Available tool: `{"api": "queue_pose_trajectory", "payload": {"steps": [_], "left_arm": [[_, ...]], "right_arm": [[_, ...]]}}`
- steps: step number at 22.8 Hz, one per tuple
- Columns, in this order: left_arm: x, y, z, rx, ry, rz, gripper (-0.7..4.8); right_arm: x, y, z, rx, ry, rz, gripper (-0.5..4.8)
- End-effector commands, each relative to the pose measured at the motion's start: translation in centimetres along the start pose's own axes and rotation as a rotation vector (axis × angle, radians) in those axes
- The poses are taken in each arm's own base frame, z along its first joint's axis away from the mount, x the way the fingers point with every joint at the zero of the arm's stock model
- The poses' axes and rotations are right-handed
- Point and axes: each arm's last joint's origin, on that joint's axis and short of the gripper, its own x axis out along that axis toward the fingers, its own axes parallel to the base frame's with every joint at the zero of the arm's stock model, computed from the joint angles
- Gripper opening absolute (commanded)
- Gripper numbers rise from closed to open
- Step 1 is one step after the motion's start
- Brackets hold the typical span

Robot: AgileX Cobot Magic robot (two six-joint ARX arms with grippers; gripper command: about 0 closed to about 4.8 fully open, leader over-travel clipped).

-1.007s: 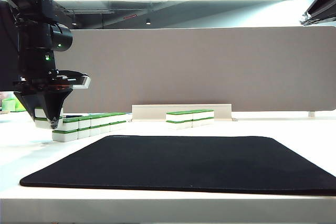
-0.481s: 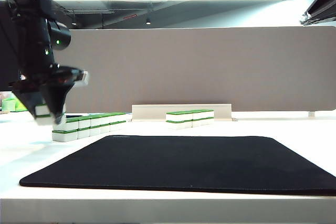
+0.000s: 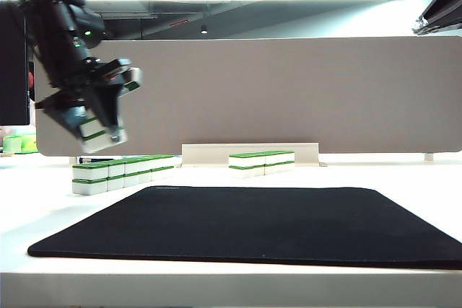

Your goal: Take a mahjong tile from the mahjong wall and then place it on the table close to you.

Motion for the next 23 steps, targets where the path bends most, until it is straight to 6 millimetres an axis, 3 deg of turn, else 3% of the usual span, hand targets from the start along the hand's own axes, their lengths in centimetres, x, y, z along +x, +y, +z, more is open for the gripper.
{"api": "queue_pose_trajectory", "payload": {"steps": [1, 9, 10, 15, 18, 23], "left_arm": [[0.4, -2.4, 0.6, 0.067, -0.012, -0.038, 1.16], [2.7, -8.6, 2.1, 0.255, -0.042, -0.034, 1.16], [3.3, -10.5, 2.2, 0.358, -0.032, 0.009, 1.16], [4.9, -15.2, 2.2, 0.617, -0.011, 0.133, 1.20], [6.0, -19.4, 2.0, 0.799, -0.059, 0.116, 1.20], [7.2, -22.9, 1.5, 0.892, -0.100, 0.086, 1.22]], "right_arm": [[0.0, 0.1, 0.2, -0.010, -0.014, 0.004, -0.01], [0.0, 0.1, 0.2, -0.010, -0.014, 0.004, -0.01], [-0.1, 0.1, 0.2, -0.010, -0.014, 0.004, -0.01], [-0.1, 0.0, 0.2, -0.010, -0.015, 0.000, -0.01], [-0.1, 0.0, 0.2, -0.017, -0.016, -0.001, -0.01], [-0.1, 0.0, 0.1, -0.012, -0.004, -0.003, -0.01]]}}
